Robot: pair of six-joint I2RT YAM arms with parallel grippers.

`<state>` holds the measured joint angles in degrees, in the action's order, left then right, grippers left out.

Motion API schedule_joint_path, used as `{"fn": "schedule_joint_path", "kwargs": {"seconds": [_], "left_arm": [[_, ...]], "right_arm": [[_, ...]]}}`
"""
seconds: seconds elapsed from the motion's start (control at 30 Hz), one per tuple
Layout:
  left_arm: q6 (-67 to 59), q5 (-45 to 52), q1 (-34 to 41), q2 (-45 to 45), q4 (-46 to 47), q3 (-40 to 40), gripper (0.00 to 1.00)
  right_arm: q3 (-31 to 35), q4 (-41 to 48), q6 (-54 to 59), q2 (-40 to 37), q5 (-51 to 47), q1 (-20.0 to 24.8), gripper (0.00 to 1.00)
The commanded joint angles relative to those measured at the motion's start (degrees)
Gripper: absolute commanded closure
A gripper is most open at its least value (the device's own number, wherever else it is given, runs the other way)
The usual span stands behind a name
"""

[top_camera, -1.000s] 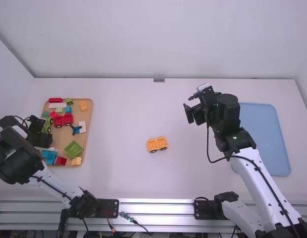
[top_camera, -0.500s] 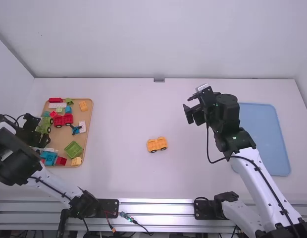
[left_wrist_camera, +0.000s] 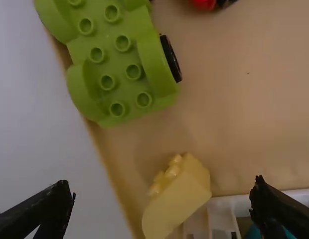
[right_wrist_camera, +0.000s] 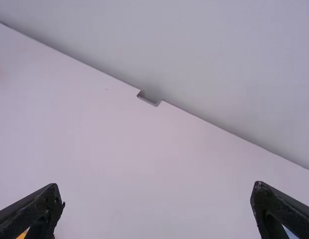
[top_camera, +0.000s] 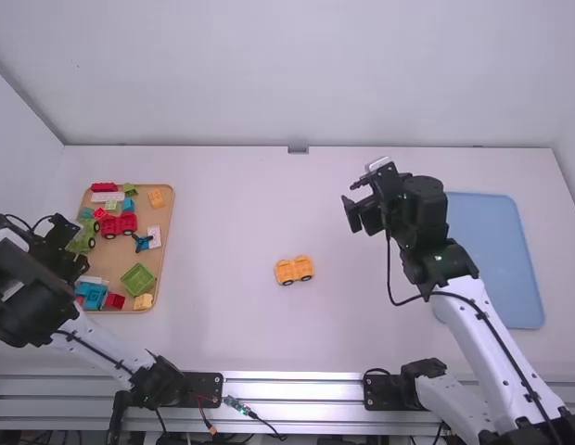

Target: Assemble lego blocks to make yellow taxi

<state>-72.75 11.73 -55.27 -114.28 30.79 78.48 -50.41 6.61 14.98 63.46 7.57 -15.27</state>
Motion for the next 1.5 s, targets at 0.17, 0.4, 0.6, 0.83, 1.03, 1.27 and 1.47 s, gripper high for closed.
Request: {"fn": "schedule_joint_path", "kwargs": {"seconds": [0.17,0.4,0.6,0.83,1.03,1.27,1.47], "left_arm": [[-1.6,-0.4,-1.4,-0.5,0.7,0.3,0.11],[-0.6,-0.1,-1.4,-0.8,-1.1,-0.4,0.11],[-0.2,0.5,-1.0,-2.1,-2.2,-1.0,0.11],[0.1,0.8,-1.0,-4.9,-3.2,-1.0,0.1],[-0.5,0.9,-0.9,-5.5,-2.7,-1.0,0.18],[2.9,-0.6,-0.8,-5.5,-1.8,0.4,0.25],[5.0,-2.4,0.5,-5.5,-0.3,1.1,0.42]], "right_arm": [[-2.1,-0.4,0.2,-0.1,0.1,-1.7,0.01],[-2.1,0.0,0.3,-0.1,0.2,-0.5,0.01],[-2.1,0.1,-0.1,-0.1,0.1,-0.4,0.01],[-2.1,0.1,-0.1,-0.1,0.2,-0.4,0.01],[-2.1,0.0,-0.1,-0.1,0.1,-0.6,0.01],[-2.1,-0.4,-0.1,-0.1,0.1,-0.7,0.01],[-2.1,-0.4,-0.1,-0.1,0.1,-0.7,0.01]]}}
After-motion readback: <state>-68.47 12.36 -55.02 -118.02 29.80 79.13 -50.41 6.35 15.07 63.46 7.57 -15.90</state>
